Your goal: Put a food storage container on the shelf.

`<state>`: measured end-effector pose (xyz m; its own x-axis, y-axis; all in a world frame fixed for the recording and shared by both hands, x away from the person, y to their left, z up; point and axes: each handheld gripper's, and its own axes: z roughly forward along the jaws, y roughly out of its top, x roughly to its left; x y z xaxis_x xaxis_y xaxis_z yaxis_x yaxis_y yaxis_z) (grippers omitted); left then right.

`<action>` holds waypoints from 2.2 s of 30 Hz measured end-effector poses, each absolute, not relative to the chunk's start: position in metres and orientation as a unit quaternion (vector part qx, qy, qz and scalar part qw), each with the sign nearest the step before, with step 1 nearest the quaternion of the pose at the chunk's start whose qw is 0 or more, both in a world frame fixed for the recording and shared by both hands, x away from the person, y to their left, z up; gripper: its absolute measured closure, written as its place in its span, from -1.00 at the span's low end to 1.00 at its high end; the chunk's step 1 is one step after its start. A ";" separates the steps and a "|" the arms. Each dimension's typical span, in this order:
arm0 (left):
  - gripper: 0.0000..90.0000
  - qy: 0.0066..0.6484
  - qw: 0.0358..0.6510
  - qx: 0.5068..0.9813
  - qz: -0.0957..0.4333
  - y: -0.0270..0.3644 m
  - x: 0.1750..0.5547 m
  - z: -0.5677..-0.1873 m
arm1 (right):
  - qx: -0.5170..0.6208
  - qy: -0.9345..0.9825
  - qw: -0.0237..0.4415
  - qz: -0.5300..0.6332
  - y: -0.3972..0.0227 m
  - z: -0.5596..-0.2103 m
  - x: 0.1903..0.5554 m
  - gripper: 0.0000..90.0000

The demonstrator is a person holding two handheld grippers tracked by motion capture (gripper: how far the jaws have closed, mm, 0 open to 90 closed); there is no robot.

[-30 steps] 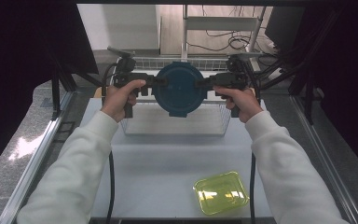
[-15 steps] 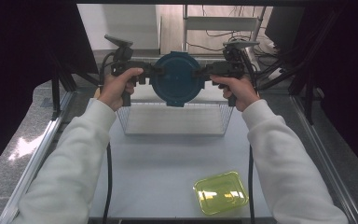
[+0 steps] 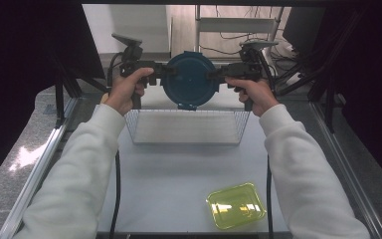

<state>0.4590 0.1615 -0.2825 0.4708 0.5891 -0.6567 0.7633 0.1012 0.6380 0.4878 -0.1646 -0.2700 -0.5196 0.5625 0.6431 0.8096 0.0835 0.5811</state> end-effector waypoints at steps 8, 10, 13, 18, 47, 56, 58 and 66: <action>-0.11 0.511 0.537 0.665 -0.090 0.158 0.471 -0.295 | -0.480 -0.725 0.127 -0.477 -0.167 -0.280 0.499 -0.05; -0.12 0.516 0.537 0.661 -0.095 0.158 0.475 -0.301 | -0.483 -0.725 0.126 -0.475 -0.167 -0.281 0.500 -0.05; -0.12 0.521 0.539 0.654 -0.102 0.157 0.479 -0.308 | -0.492 -0.722 0.123 -0.471 -0.166 -0.285 0.504 -0.06; -0.12 0.532 0.536 0.646 -0.109 0.157 0.486 -0.313 | -0.504 -0.706 0.122 -0.482 -0.168 -0.290 0.510 -0.06; -0.64 0.540 0.547 0.636 -0.065 0.157 0.480 -0.325 | -0.558 -0.644 0.086 -0.515 -0.164 -0.300 0.510 -0.72; -0.64 0.494 0.526 0.692 0.011 0.162 0.436 -0.308 | -0.501 -0.681 0.010 -0.534 -0.182 -0.286 0.471 -0.66; -0.64 0.484 0.526 0.699 0.020 0.162 0.421 -0.306 | -0.487 -0.696 -0.009 -0.528 -0.185 -0.283 0.460 -0.62; -0.63 0.457 0.517 0.722 0.056 0.174 0.357 -0.327 | -0.442 -0.749 -0.054 -0.491 -0.198 -0.283 0.410 -0.59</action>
<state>0.3567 0.1743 -0.3269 0.5764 0.7168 -0.3924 0.6020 -0.0477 0.7971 0.4104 -0.1985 -0.2831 -0.6027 0.7158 0.3528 0.6088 0.1265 0.7832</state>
